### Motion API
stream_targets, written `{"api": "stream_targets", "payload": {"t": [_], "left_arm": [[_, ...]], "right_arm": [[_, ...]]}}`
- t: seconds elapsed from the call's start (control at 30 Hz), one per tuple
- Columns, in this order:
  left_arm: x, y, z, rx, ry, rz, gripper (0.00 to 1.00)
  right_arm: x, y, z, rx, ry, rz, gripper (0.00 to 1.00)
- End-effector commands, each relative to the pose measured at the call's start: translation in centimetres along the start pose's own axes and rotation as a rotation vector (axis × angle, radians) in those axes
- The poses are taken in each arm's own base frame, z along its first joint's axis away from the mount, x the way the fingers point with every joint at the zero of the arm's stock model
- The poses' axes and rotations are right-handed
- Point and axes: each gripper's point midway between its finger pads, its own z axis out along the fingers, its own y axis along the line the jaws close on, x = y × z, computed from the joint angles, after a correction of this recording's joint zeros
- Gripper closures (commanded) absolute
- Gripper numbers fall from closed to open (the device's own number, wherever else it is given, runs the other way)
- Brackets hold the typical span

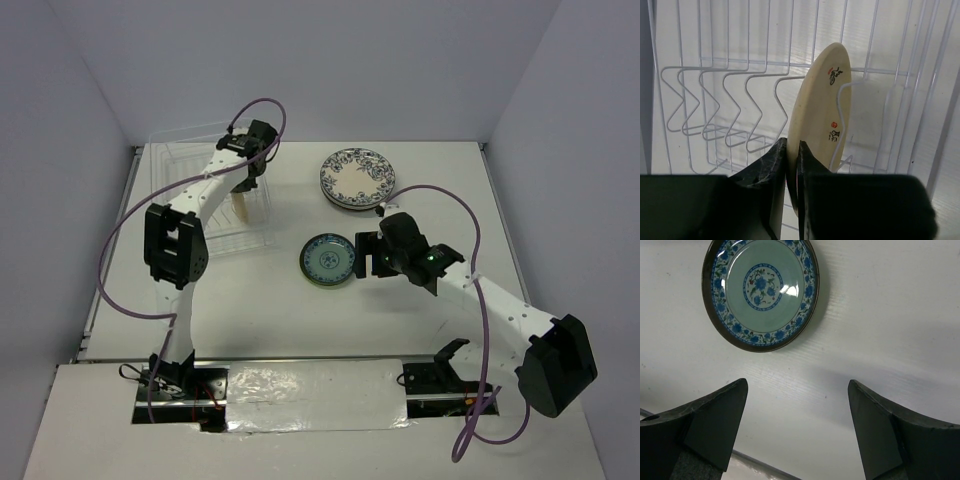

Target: Unload the plates from the dish rack

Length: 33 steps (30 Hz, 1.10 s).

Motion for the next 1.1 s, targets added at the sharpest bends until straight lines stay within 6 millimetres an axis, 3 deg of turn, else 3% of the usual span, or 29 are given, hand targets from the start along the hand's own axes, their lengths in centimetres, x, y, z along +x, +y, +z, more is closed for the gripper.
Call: {"api": "stream_targets", "payload": {"t": [0.0,0.27,0.4,0.43,0.47,0.5,0.53,0.57,0.6,0.63,0.67,0.7,0.73,0.77,0.8,0.83,0.87,1.07], "left_arm": [[-1.2,1.9,-2.8,-0.05,-0.046,-0.024,0.79],[-5.0,6.4,-8.7,-0.085,-0.162,-0.124,0.84],[-5.8,9.7,-13.4,-0.038,-0.237,-0.185,0.9],[-6.2,9.6,-14.2,0.01,-0.265,-0.203,0.91],[-5.7,8.3,-16.8,0.234,-0.318,-0.205,0.92],[-5.7,8.3,-16.8,0.236,-0.318,-0.205,0.92],[-3.4,7.3,-18.6,0.402,-0.311,-0.184,0.92],[-4.4,6.1,-20.4,0.53,-0.386,-0.219,0.93],[-2.3,5.9,-21.8,0.639,-0.394,-0.22,0.92],[-1.6,5.1,-23.0,0.74,-0.411,-0.222,0.92],[-0.4,3.3,-25.4,0.919,-0.405,-0.19,0.92],[-0.8,3.6,-28.5,1.039,-0.493,-0.205,0.93],[1.2,2.4,-27.9,1.097,-0.439,-0.209,0.93],[2.3,1.8,-29.4,1.194,-0.426,-0.19,0.93],[2.0,2.3,-31.6,1.278,-0.485,-0.217,0.94],[3.4,1.6,-31.1,1.316,-0.455,-0.216,0.97],[4.2,1.3,-32.1,1.388,-0.441,-0.199,0.97],[7.2,-0.1,-34.8,1.657,-0.373,-0.181,0.98]], "right_arm": [[-1.4,1.0,-0.4,-0.044,-0.059,-0.023,0.12],[-1.7,1.4,-0.7,-0.077,-0.081,-0.048,0.12],[-3.0,2.8,-2.0,-0.146,-0.145,-0.014,0.08],[-3.4,3.7,-2.7,-0.198,-0.159,0.005,0.06],[-4.8,6.6,-5.0,-0.367,-0.223,0.015,0.0],[-4.8,6.7,-5.0,-0.369,-0.224,0.015,0.0],[-6.3,8.3,-6.8,-0.462,-0.301,0.018,0.0],[-6.6,9.9,-8.3,-0.562,-0.316,0.004,0.0],[-8.2,11.0,-10.1,-0.632,-0.391,0.001,0.0],[-8.7,11.7,-10.9,-0.669,-0.401,0.032,0.0],[-9.5,12.2,-11.7,-0.694,-0.427,0.037,0.0],[-10.7,12.9,-12.9,-0.725,-0.467,0.044,0.0],[-11.3,13.1,-12.9,-0.73,-0.469,0.067,0.0],[-11.8,13.3,-13.1,-0.732,-0.476,0.076,0.0],[-12.6,13.6,-13.6,-0.739,-0.493,0.083,0.0],[-13.0,13.7,-13.5,-0.736,-0.493,0.093,0.0],[-13.2,13.8,-12.5,-0.717,-0.473,0.106,0.0],[-13.2,15.8,-10.9,-0.809,-0.41,0.096,0.04]]}}
